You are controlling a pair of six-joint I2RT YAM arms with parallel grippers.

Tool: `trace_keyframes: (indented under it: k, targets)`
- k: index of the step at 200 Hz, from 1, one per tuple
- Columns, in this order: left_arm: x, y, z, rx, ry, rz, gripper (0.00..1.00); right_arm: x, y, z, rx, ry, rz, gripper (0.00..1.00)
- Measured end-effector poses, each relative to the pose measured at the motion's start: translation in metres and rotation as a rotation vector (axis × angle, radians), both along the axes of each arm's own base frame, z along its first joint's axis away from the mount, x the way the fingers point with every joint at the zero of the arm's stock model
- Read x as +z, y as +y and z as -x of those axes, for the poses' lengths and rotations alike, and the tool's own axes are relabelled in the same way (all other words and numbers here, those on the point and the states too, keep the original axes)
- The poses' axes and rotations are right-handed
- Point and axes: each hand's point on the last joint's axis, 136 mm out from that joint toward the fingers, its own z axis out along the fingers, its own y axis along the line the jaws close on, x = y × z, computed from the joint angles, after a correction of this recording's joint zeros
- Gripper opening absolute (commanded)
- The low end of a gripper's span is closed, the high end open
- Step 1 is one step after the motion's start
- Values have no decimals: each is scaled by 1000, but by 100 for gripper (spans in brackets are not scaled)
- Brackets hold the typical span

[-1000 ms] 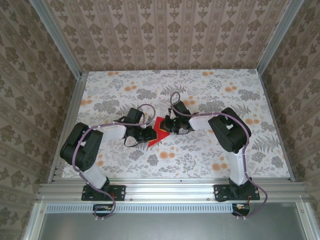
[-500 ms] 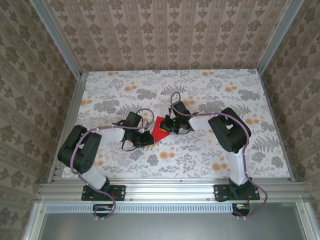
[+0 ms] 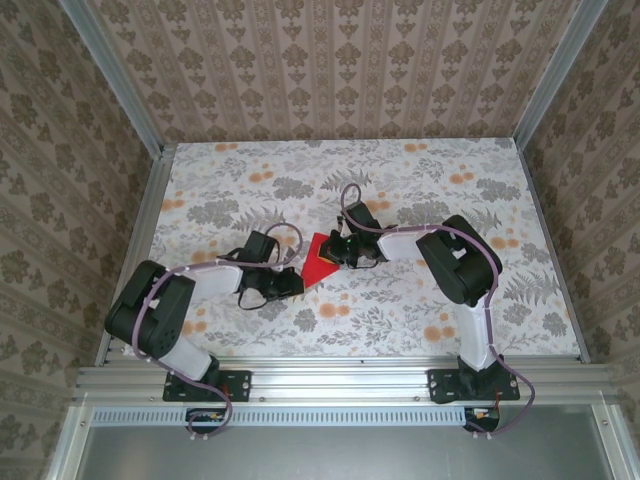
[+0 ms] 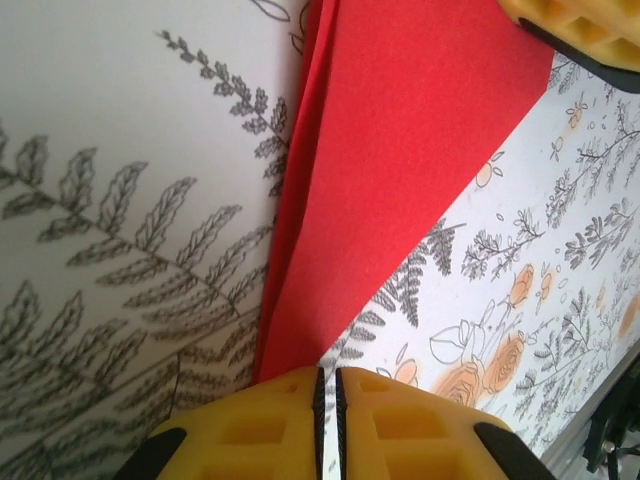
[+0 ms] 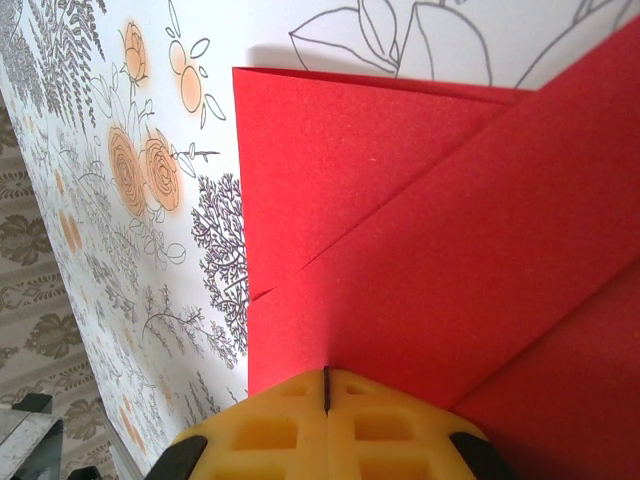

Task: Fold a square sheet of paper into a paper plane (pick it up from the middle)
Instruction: Fourth fold the wing at the center of the table.

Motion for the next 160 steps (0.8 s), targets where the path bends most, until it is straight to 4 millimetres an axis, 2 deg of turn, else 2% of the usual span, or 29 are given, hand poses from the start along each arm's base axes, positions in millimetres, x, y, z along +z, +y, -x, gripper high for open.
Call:
trace_keyframes:
  k: [21, 54, 69, 87, 120, 160]
  targets:
    - [11, -2, -5, 9, -16, 16, 15, 0, 0, 0, 0, 0, 0, 3]
    - [35, -15, -31, 15, -77, 47, 15, 0, 0, 0, 0, 0, 0, 3]
    - [39, -20, -40, 14, -89, 51, 15, 0, 0, 0, 0, 0, 0, 3]
    - [31, -22, -43, 10, -71, 37, 15, -1, 0, -1, -1, 0, 0, 3]
    - [8, -17, -36, 7, -4, -10, 14, 0, 1, -2, -1, -2, -1, 3]
    - [-4, -12, -30, 8, 22, -37, 13, 0, 1, -2, -1, -2, -1, 3]
